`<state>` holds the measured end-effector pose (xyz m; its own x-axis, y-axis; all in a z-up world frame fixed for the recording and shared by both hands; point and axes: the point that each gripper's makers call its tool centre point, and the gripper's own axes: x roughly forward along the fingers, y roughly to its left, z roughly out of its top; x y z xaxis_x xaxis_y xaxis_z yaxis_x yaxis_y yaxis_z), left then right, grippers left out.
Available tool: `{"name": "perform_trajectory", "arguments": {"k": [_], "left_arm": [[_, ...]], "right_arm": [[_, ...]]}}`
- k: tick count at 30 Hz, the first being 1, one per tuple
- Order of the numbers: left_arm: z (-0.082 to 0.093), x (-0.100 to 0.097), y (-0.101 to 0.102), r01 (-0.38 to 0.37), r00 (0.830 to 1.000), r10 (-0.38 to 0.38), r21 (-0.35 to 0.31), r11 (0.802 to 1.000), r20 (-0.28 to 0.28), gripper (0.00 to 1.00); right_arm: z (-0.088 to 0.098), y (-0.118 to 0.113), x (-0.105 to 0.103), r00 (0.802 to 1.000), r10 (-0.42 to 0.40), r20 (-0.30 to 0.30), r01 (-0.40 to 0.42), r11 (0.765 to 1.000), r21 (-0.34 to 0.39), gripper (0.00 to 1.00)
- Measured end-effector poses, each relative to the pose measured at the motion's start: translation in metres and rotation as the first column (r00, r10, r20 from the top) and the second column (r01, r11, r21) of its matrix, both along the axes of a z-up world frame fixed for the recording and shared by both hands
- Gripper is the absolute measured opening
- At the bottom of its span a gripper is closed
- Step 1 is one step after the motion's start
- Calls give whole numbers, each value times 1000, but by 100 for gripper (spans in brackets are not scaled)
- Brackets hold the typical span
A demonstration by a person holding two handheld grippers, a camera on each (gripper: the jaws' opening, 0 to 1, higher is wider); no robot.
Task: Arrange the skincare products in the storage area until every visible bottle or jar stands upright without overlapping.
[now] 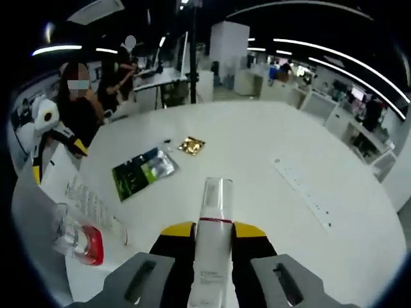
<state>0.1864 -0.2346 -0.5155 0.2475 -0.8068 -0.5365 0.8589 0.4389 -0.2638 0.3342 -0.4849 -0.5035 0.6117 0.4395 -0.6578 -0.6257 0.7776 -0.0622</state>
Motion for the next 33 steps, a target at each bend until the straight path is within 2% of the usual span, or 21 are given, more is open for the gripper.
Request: {"name": "perform_trajectory", "arguments": {"k": [7,12,17,21,25,33], "left_arm": [[5,-5,2,6,1000,-6,9,1000,17,88],[7,-6,4,8,1000,-9,16,1000,26,88],[11,-5,3,25,999,-26,25,999,47,89],[15,-4,0,42,998,-43,15,999,55,88],[19,-6,-1,79,995,-79,11,997,62,87],[26,-2,-2,151,985,-151,3,989,88,87]], "right_arm": [[28,6,-11,998,13,56,-13,1000,-4,13],[56,21,-19,992,34,122,-36,999,15,13],[76,35,-27,984,67,165,-69,998,3,13],[93,42,-31,978,61,201,-64,998,9,13],[108,51,-40,972,59,225,-65,998,19,13],[125,64,-60,967,30,252,-37,999,22,13]]}}
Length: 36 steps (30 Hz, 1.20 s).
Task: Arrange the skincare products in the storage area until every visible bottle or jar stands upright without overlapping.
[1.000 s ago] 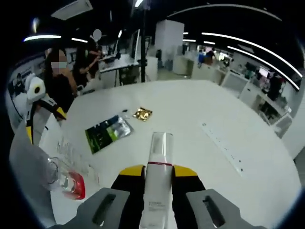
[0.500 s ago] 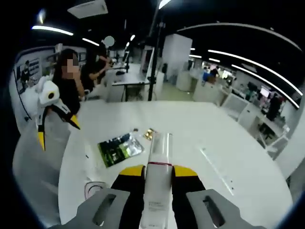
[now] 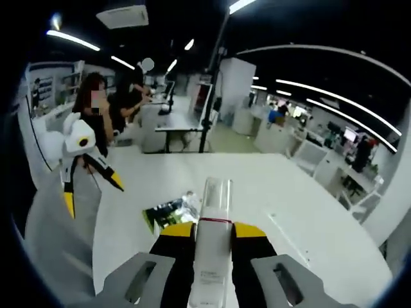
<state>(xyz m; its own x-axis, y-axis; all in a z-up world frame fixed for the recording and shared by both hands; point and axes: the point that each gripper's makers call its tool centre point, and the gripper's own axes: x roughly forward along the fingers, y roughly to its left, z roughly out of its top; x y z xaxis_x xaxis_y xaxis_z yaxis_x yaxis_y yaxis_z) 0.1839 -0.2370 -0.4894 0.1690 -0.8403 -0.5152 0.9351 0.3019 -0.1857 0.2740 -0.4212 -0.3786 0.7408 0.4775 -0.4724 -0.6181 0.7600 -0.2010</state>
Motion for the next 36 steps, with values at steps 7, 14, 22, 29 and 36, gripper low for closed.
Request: {"name": "perform_trajectory", "arguments": {"k": [7,14,22,29,36], "left_arm": [[6,1,-7,72,997,-72,-20,997,13,87],[7,0,-12,127,992,-126,-31,991,14,87],[16,-4,-21,170,985,-170,-81,982,4,87],[39,-3,-29,156,985,-169,-207,966,-44,84],[59,3,-34,126,989,-142,-298,946,-34,78]], "right_arm": [[1,11,-20,1000,-29,-10,29,1000,3,13],[0,26,-39,999,-48,-14,48,998,31,13],[-10,38,-59,997,-72,-30,74,995,69,13],[-16,43,-72,995,-86,-41,90,990,110,13],[-26,53,-86,994,-92,-57,99,984,149,13]]}}
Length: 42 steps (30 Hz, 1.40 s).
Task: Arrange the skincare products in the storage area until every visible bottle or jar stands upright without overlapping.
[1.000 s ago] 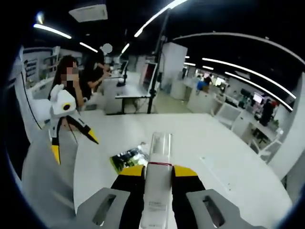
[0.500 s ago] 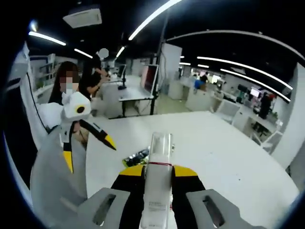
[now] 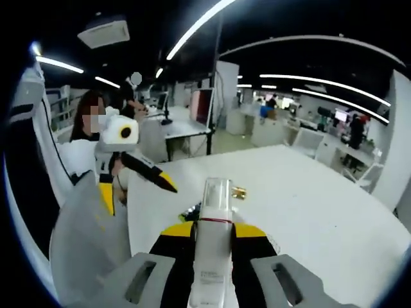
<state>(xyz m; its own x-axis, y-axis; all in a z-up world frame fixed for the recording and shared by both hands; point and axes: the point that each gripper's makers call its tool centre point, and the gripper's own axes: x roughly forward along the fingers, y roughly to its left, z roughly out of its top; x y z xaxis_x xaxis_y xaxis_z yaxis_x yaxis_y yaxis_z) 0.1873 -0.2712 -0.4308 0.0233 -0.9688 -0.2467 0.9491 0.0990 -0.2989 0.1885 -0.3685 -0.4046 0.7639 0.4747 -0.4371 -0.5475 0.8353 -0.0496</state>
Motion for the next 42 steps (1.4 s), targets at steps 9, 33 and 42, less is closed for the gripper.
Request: {"name": "perform_trajectory", "arguments": {"k": [9,33,42], "left_arm": [[33,-4,-12,38,997,-48,-171,984,-55,59],[63,-31,-35,138,975,-187,-324,936,-123,23],[65,-43,-38,180,967,-227,-324,929,-114,21]], "right_arm": [[0,21,-14,1000,5,4,-6,997,78,13],[14,57,-43,994,99,47,-109,934,341,13],[21,67,-53,985,155,71,-170,865,473,13]]}}
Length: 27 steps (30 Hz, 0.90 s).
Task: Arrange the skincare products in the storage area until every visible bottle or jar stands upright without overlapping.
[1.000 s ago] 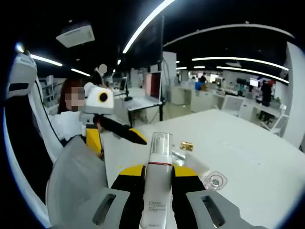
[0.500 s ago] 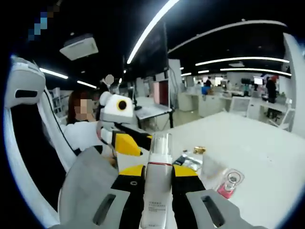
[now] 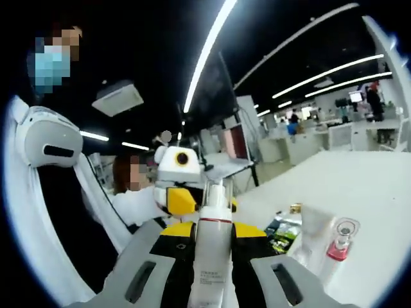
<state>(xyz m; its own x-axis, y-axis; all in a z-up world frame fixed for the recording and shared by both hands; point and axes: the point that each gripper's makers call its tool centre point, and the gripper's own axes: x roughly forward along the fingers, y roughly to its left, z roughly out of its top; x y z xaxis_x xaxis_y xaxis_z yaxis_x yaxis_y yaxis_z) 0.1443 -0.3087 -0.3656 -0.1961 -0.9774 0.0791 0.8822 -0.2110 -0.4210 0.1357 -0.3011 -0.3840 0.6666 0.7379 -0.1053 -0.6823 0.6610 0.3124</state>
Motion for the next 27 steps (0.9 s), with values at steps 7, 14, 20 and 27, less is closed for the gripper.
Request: {"name": "perform_trajectory", "arguments": {"k": [7,14,20,27], "left_arm": [[8,-6,1,25,1000,-25,-21,999,15,20],[13,-12,3,50,998,-49,-33,998,30,18],[14,-18,3,87,996,-86,-30,996,28,18],[9,-19,3,109,994,-109,-9,994,6,17]], "right_arm": [[3,12,-7,998,56,-6,-55,992,117,13],[7,20,-16,993,118,-10,-114,972,204,13],[9,25,-23,987,158,-13,-150,956,252,13],[7,31,-27,985,173,-12,-163,948,273,13]]}}
